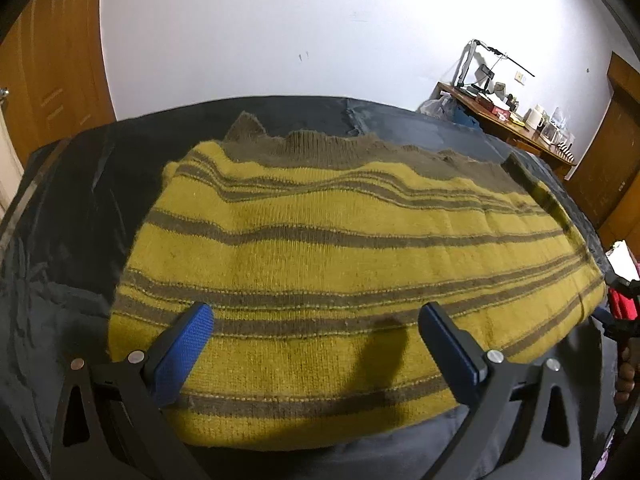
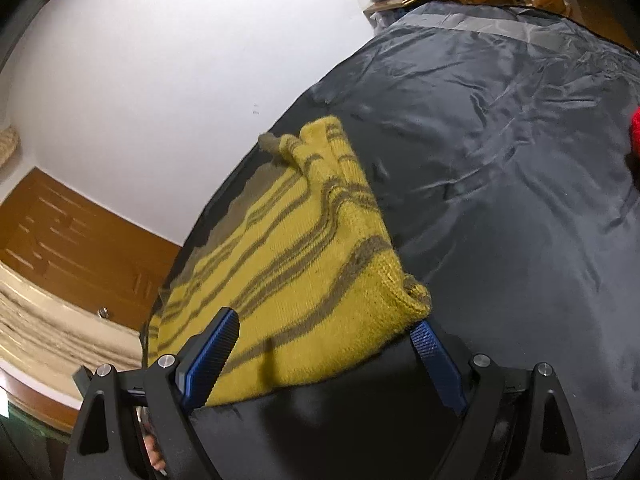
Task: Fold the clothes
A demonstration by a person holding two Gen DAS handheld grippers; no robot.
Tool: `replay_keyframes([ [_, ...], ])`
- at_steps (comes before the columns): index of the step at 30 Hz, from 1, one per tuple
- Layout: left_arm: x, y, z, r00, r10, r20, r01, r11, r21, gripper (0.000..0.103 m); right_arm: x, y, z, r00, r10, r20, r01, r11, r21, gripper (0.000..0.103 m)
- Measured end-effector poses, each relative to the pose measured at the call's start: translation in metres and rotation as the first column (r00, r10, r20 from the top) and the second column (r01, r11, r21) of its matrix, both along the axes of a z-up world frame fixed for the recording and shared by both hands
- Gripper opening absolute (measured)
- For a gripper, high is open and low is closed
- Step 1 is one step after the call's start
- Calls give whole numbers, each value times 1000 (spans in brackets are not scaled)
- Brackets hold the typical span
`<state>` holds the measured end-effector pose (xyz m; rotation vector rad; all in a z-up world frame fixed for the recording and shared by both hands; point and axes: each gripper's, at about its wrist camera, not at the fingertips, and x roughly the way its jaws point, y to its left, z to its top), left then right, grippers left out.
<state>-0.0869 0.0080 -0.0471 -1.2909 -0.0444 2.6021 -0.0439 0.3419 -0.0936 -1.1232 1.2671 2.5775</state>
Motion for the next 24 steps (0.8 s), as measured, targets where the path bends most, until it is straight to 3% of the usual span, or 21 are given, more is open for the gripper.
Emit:
replay_keyframes([
  [9, 0, 5, -6, 1000, -4, -2, 4, 1000, -30, 103, -12, 1, -4, 997, -34, -69, 33, 999, -17, 87],
  [14, 2, 8, -7, 1000, -8, -5, 8, 999, -39, 103, -21, -1, -5, 997, -43, -61, 41, 999, -34, 73],
  [20, 3, 10, -8, 1000, -10, -6, 10, 999, -42, 103, -31, -10, 16, 993, -35, -113, 38, 999, 20, 73],
  [24, 4, 11, -8, 1000, -11, -7, 11, 999, -44, 103, -42, -10, 10, 995, -55, -89, 56, 998, 10, 73],
])
